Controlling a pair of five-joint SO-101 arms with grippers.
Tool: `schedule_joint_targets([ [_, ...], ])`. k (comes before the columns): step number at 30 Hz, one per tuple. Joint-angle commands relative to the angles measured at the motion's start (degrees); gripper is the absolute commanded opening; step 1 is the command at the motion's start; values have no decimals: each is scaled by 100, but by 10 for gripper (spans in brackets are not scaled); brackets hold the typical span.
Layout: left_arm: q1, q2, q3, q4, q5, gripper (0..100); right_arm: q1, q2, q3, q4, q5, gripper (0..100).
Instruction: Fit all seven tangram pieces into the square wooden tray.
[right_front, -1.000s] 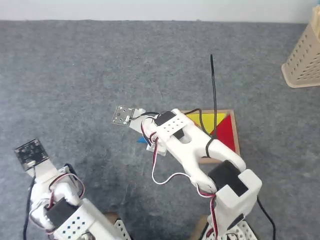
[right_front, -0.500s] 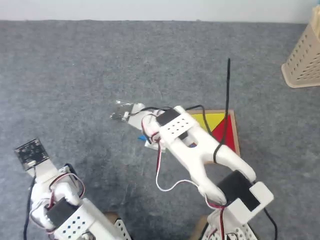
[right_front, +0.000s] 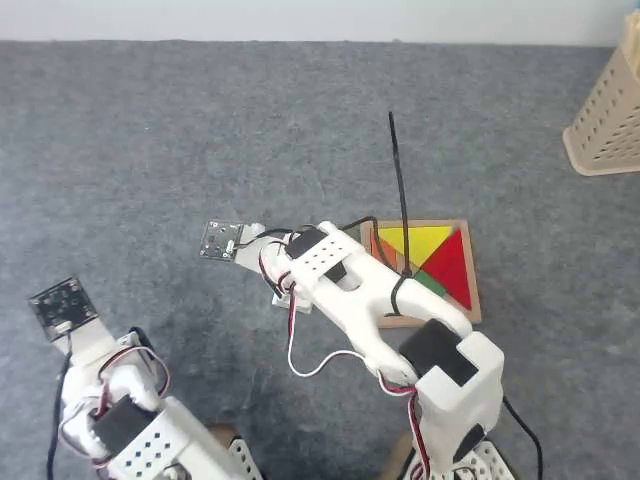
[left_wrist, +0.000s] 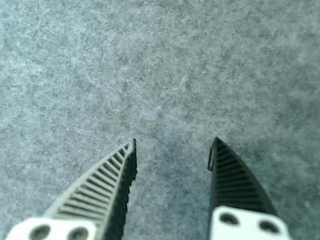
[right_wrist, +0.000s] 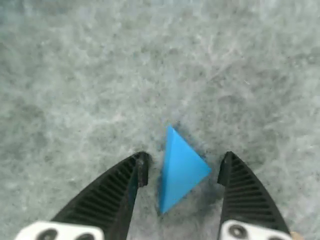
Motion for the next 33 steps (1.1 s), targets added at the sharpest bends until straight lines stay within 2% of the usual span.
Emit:
schedule_joint_targets([
  [1,9,-62,-110,18,53,225,13,13,-220,-163,-26,203],
  [5,9,-62,-110,18,53,225,13,-48,-79,-163,-26,64],
  [8,9,-62,-110,18,53,225,13,-180,79,-163,-26,15],
  [15,9,-62,-110,18,53,225,13,-752,765,-163,-26,13],
  [25,9,-62,-110,18,53,225,48,-2492,1582,338,-53,17],
  [27,9,-62,-110,18,53,225,84,-2721,1644,505,-229,30],
  [31,9,-62,-110,18,53,225,277,-2923,1644,936,-510,117],
  [33,9,-62,-110,18,53,225,259,-2888,1644,1033,-1371,141],
])
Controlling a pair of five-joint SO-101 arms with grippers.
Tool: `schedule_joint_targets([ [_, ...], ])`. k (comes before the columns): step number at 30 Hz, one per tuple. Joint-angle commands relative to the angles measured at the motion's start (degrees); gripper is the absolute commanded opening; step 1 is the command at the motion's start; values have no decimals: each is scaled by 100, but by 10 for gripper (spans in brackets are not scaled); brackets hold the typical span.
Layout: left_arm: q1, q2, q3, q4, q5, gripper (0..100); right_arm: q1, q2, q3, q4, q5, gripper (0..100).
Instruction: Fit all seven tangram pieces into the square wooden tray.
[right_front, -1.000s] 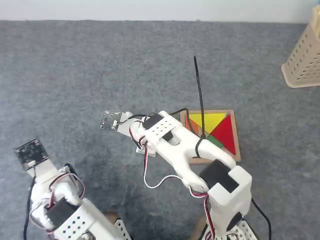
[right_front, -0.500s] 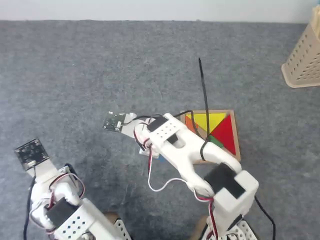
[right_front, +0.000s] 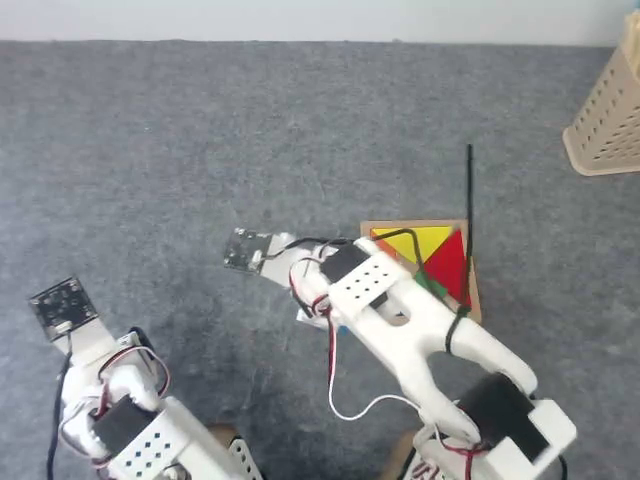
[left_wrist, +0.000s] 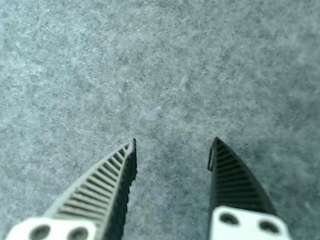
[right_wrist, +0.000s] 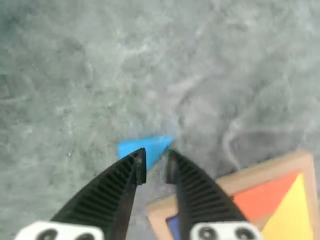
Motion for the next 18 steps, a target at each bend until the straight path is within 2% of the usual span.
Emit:
schedule_joint_targets([
  [1,9,-62,-110,18,53,225,66,-338,-44,198,-1442,136],
  [5,9,-62,-110,18,53,225,-40,-180,-53,207,-3516,113],
  [8,9,-62,-110,18,53,225,-382,-136,-70,171,-4554,147],
  [12,9,-62,-110,18,53,225,-752,-110,-79,233,-5213,214],
  [18,9,-62,-110,18,53,225,-760,-101,88,189,-5292,221],
])
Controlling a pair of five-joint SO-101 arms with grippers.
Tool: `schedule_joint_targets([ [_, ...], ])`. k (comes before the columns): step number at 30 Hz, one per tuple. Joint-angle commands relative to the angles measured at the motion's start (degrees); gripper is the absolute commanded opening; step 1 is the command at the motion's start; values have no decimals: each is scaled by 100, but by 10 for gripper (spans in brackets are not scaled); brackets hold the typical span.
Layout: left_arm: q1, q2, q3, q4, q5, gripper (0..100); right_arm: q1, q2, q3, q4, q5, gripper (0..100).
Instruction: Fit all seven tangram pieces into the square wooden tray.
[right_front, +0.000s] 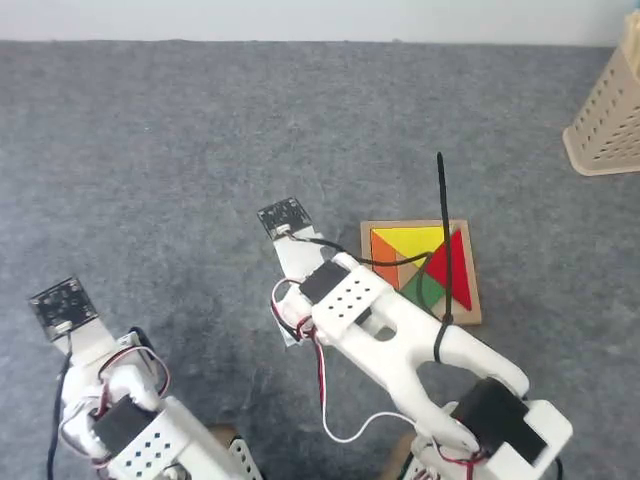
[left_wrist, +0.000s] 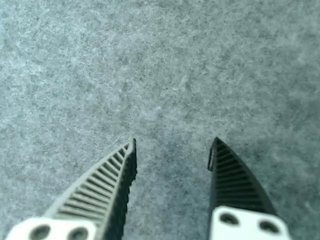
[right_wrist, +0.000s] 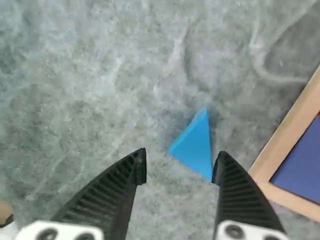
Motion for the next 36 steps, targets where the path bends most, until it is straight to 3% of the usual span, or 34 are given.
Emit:
schedule_joint_targets([
  [1,9,-62,-110,18,53,225,-48,-110,0,22,-88,221],
  [19,9,-62,-110,18,53,225,251,734,-334,-110,-97,219],
  [36,9,-62,-110,18,53,225,48,1429,-809,-180,-105,219],
])
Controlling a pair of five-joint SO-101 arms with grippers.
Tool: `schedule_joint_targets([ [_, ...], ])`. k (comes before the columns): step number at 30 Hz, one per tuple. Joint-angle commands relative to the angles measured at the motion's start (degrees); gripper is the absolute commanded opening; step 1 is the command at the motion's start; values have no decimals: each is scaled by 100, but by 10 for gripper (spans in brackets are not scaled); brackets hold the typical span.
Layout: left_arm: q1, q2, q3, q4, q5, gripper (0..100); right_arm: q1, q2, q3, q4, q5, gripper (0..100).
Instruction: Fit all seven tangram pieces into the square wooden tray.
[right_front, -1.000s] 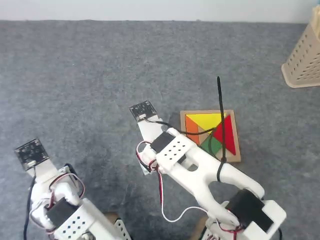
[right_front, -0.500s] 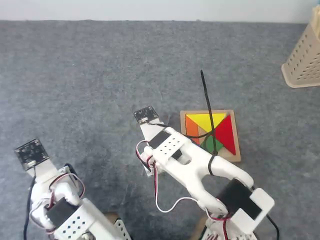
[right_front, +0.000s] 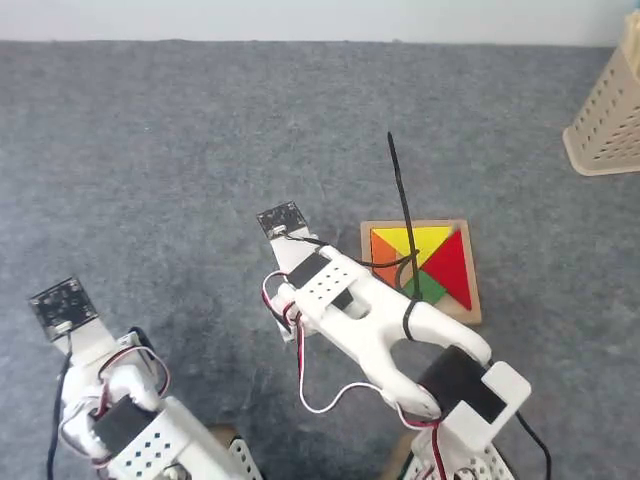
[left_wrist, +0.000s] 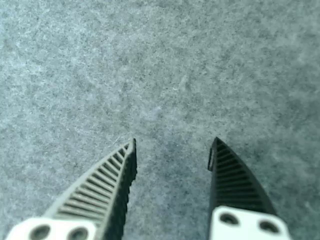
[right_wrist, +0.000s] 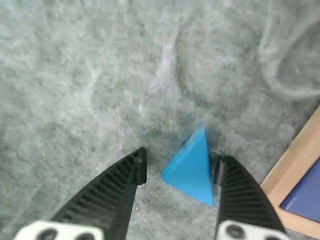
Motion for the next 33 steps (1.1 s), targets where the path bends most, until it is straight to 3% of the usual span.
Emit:
schedule_joint_targets([
  [1,9,-62,-110,18,53,225,-75,22,-193,48,-62,210],
  [6,9,-62,-110,18,53,225,-75,31,-193,48,-35,122],
  [15,9,-62,-110,18,53,225,92,-66,-132,40,53,115],
  [23,9,-62,-110,18,53,225,365,-1130,-44,-13,448,115],
  [28,9,-62,-110,18,53,225,330,-1490,229,22,721,131],
  [33,9,-62,-110,18,53,225,268,-1490,835,-22,1020,240],
])
